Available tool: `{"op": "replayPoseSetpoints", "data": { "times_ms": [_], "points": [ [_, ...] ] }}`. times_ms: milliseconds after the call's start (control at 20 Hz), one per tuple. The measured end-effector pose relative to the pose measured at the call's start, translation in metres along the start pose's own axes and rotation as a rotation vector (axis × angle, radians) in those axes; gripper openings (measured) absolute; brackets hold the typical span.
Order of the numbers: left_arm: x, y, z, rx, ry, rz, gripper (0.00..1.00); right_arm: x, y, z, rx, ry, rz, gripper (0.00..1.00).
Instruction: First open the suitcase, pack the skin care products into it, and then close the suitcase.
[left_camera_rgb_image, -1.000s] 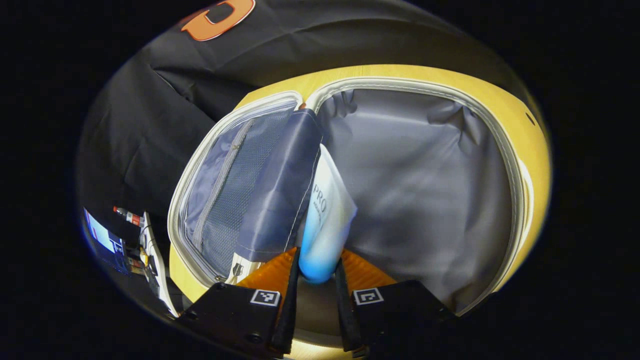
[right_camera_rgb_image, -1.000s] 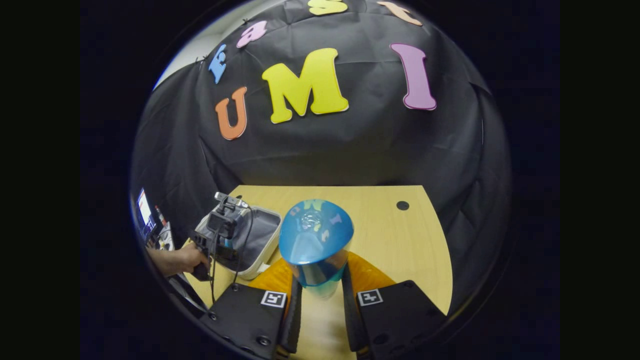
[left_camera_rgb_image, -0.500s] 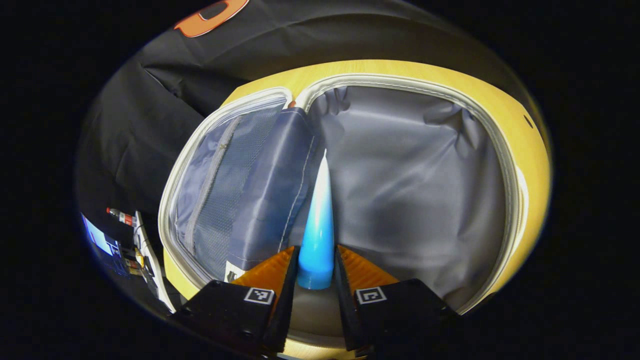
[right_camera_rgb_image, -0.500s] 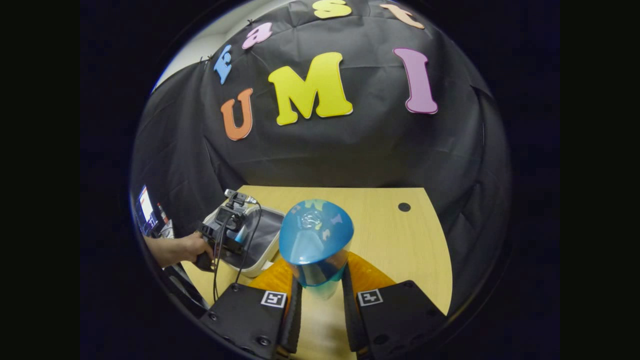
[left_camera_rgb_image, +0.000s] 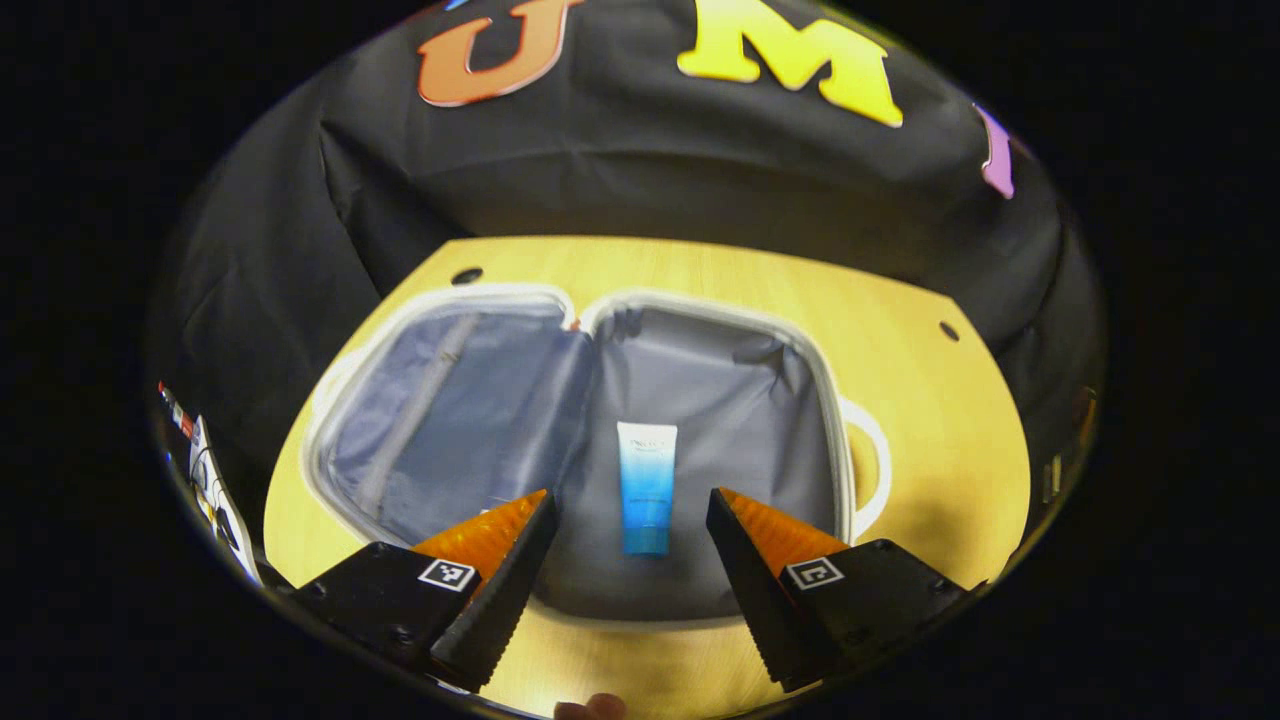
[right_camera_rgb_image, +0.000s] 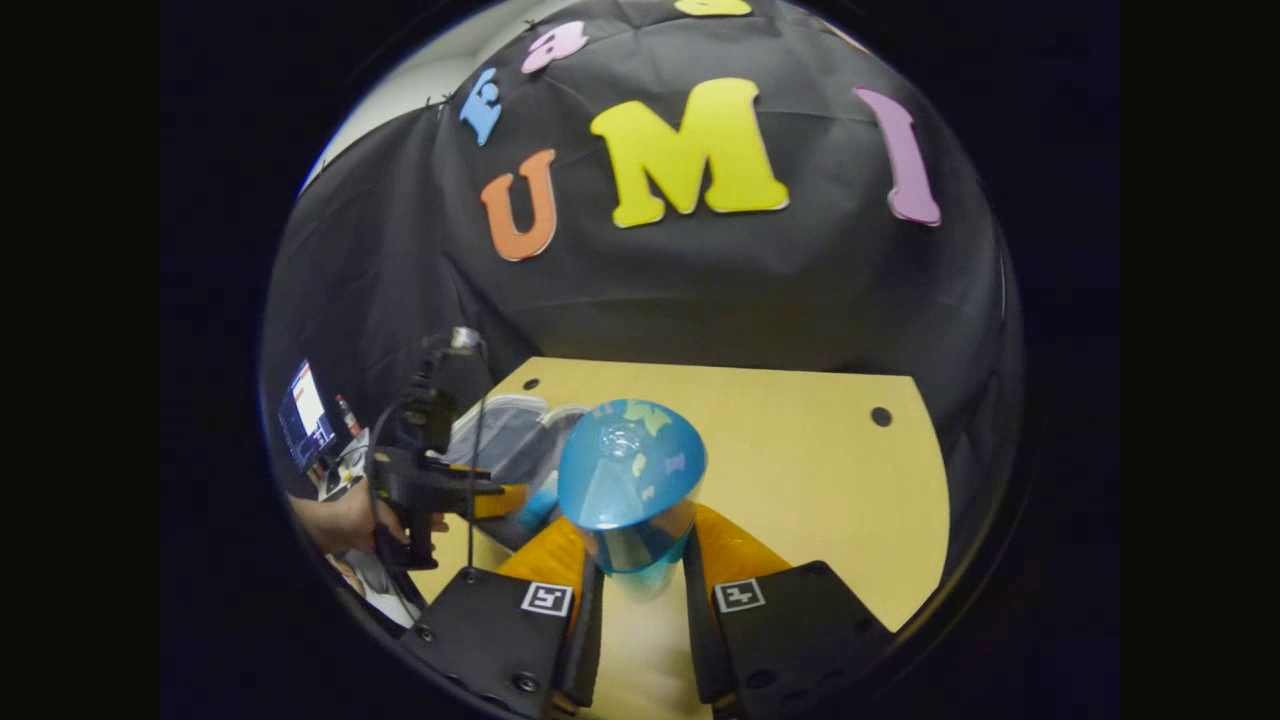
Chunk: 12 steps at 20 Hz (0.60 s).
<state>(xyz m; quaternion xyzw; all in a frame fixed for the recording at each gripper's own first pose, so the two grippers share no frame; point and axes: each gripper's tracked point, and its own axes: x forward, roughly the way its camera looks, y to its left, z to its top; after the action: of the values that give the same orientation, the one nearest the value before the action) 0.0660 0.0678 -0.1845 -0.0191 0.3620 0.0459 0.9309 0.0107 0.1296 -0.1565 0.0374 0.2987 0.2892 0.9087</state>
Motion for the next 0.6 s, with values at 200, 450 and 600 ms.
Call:
{"op": "replayPoseSetpoints", "data": {
  "times_ms": [200,450,600],
  "points": [
    [-0.051,0.055,0.005,-0.051,-0.153,0.022,0.96,0.081,0.063,-0.012,0.020,0.097,0.089,0.35],
    [-0.093,0.099,-0.017,-0.143,-0.190,-0.012,0.97,0.167,0.103,-0.073,0.072,0.292,0.063,0.35],
    [-0.100,0.123,-0.032,-0.147,-0.186,0.008,0.97,0.191,0.105,-0.103,0.118,0.378,0.010,0.35]
  ]
}}
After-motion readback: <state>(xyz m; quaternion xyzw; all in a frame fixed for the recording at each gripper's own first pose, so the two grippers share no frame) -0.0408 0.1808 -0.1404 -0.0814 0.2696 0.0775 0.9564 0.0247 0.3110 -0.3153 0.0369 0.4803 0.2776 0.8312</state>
